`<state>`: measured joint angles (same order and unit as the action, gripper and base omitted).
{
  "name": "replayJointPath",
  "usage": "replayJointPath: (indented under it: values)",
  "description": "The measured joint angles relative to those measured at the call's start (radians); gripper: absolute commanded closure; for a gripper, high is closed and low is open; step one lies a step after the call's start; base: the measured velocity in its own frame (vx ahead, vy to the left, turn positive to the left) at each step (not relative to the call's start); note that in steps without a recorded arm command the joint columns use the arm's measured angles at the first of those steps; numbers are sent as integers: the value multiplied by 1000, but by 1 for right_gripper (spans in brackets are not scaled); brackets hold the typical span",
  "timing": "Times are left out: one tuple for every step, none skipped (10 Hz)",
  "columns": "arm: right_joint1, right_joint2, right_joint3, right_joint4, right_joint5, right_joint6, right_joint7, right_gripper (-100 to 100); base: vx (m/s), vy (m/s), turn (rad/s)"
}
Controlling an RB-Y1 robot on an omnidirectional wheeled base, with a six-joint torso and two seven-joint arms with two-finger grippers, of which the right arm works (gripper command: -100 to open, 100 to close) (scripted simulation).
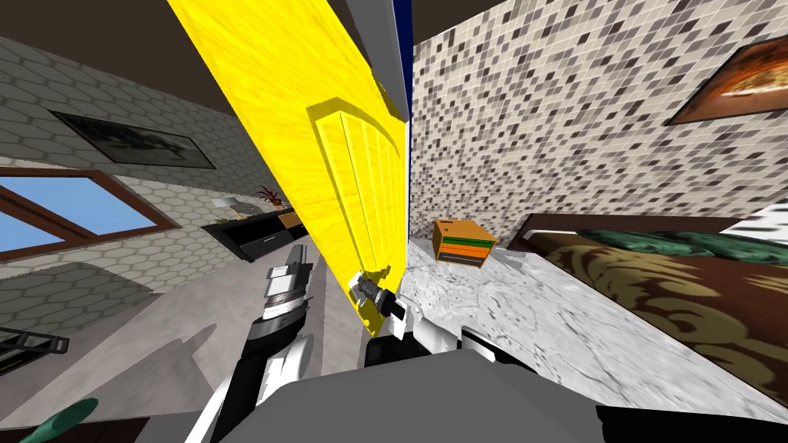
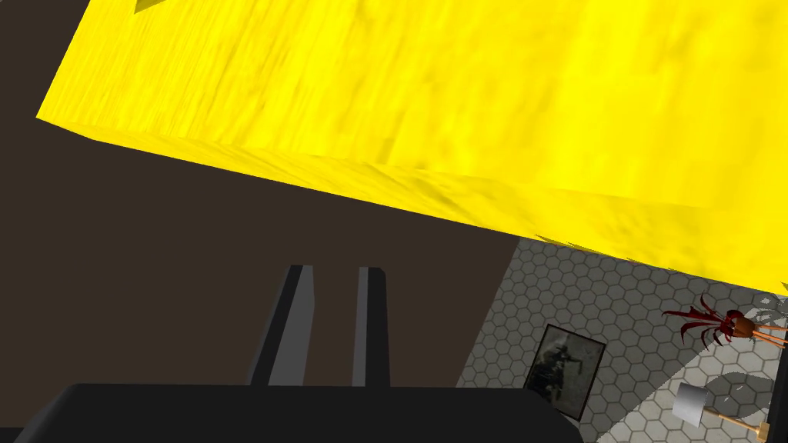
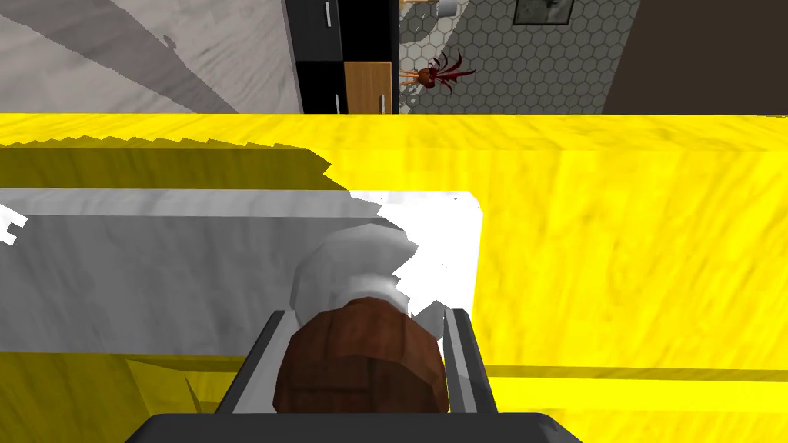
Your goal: Push the door open
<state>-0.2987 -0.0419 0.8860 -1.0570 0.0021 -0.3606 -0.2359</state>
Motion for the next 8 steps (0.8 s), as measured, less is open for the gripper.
replayJointPath:
  values:
    - [2,3,-12,10,-2,1,10,100,49,111,53]
    - [16,-18,-19,-14,-5,5,15,100,58,98,11]
    - [17,-14,-30,-6,-7,4,23,100,52,78,39]
    - [19,-12,-40,-3,-8,1,31,100,56,62,33]
    - [24,-9,-49,-7,-9,4,40,100,59,48,27]
    - [17,-8,-61,1,-12,4,45,100,75,58,-10]
    - [7,-15,-79,15,-18,-8,45,100,106,67,13]
    - [15,-24,-100,11,-22,-11,53,100,106,89,71]
